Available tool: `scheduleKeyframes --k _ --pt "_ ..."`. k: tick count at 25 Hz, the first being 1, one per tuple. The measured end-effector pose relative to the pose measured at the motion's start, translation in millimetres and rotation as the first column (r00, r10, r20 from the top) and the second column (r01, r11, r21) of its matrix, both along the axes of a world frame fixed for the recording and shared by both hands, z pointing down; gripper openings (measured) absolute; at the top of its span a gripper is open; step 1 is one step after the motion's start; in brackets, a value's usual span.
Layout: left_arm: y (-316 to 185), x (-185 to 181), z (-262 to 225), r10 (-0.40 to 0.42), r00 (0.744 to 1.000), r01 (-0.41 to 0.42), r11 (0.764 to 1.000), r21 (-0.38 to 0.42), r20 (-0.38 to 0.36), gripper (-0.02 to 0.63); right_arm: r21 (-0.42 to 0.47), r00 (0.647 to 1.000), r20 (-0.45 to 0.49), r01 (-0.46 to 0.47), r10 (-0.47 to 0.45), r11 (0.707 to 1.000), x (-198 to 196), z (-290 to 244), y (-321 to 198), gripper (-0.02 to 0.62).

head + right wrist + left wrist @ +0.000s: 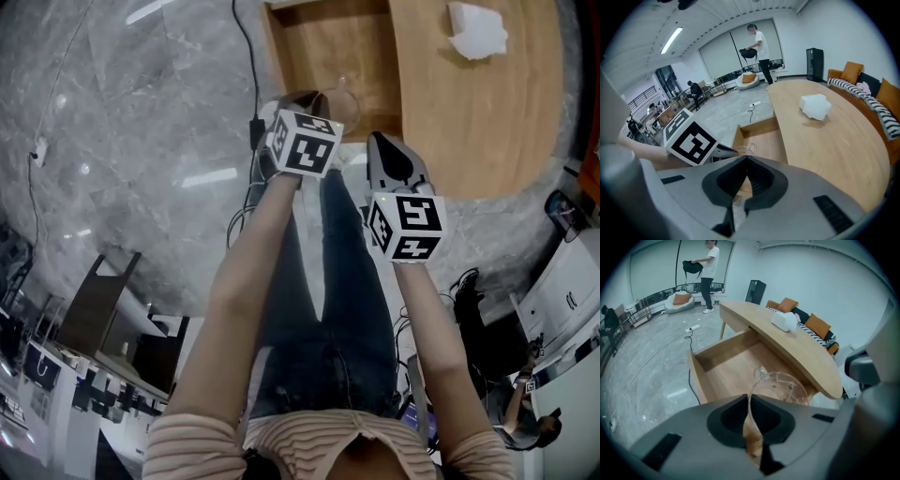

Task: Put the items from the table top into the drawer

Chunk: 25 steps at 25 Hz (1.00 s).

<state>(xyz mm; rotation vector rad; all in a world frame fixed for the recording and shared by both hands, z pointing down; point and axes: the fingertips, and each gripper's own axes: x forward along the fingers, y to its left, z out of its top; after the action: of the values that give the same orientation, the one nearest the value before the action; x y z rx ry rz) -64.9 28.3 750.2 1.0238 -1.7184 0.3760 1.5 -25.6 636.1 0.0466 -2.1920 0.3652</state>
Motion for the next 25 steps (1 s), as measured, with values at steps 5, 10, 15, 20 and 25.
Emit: scheduleKeyframes --k 5,10,15,20,25 --pt "-4.0 9.4 17.3 0.021 1.000 -0.021 1.000 -0.006 -0.015 0.028 0.000 1.000 -0.015 0.002 -0.002 1.000 3.9 11.0 -0.2 0.009" --pt "-10.7 15.5 30.8 0.061 0.998 -0.061 0.998 -0.014 -0.019 0.028 -0.002 0.999 -0.034 -0.001 0.001 1.000 10.0 21.1 -3.4 0.009" --pt "-16.2 17.0 41.6 0.086 0.996 -0.086 0.996 -0.022 -0.025 0.028 -0.010 0.999 -0.044 -0.008 0.007 1.000 13.6 28.2 -6.4 0.009" --pt "-22.0 19.1 48.8 0.105 0.994 -0.106 0.994 -0.027 -0.035 0.028 -0.019 0.999 -0.051 -0.005 0.004 1.000 16.1 33.3 -7.2 0.009" --pt "-25.9 22.4 56.0 0.137 0.990 -0.139 0.990 -0.039 -0.042 0.028 -0.025 0.998 -0.056 -0.011 0.010 1.000 17.8 36.2 -9.2 0.009"
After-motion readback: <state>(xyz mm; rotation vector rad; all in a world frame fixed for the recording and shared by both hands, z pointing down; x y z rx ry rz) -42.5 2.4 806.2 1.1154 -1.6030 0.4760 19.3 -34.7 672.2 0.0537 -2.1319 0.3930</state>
